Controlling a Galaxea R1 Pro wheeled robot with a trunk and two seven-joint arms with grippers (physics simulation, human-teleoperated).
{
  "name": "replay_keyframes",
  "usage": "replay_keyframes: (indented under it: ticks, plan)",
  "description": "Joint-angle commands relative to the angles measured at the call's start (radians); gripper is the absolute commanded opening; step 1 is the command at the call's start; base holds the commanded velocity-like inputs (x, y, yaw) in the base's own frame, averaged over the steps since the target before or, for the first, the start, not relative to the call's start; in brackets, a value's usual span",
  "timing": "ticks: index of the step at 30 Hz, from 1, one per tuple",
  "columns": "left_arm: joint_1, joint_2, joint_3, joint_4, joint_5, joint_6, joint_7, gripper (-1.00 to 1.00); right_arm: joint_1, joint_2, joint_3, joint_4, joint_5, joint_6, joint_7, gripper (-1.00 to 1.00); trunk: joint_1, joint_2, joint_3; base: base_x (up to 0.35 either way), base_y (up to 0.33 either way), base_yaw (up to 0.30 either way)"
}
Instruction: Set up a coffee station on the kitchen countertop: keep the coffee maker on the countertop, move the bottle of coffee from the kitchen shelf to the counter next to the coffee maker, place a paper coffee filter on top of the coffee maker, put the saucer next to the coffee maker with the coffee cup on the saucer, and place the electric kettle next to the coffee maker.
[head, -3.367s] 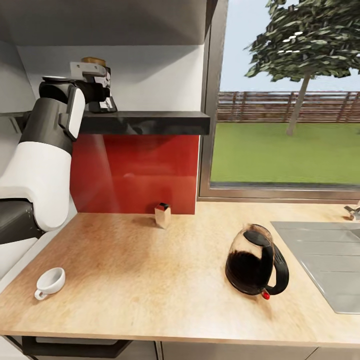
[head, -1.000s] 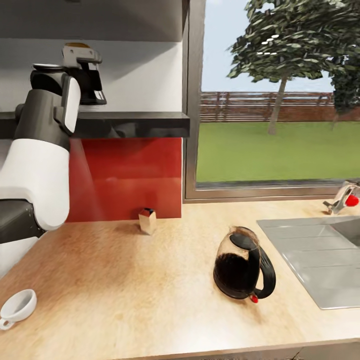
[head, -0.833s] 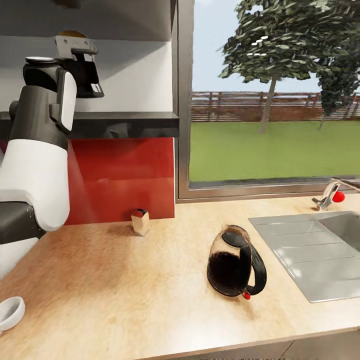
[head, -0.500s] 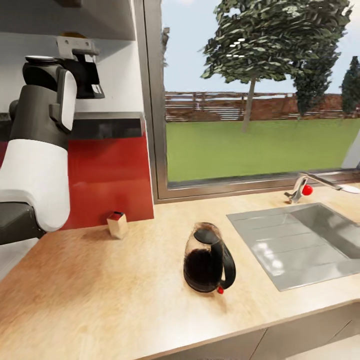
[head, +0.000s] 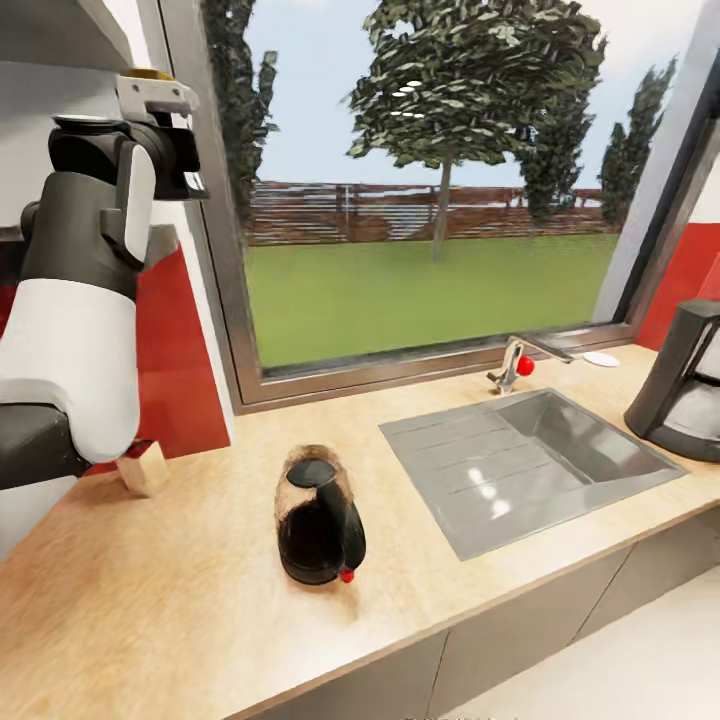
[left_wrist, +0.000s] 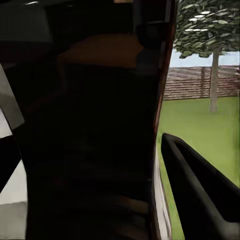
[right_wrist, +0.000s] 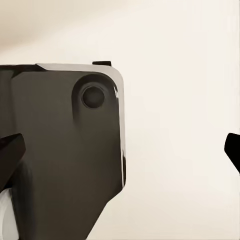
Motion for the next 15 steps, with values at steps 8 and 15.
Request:
replay_keyframes:
  ticks: [8,15]
  plan:
    - [-0.001,0.000,0.000,-0.001,-0.010,0.006,-0.004,-1.00,-0.001,0.000,-0.008,0.001,0.009,-0.003,-0.001,1.00,0.001,-0.002,-0.002,0.000,-0.274,-0.279]
    - [0.000,0.002,0.002,-0.001,-0.010,0.005,-0.004,-1.00,-0.001,0.000,-0.008,0.001,0.009,-0.003,-0.001,1.00,0.001,-0.002,-0.002,0.008,-0.274,-0.279]
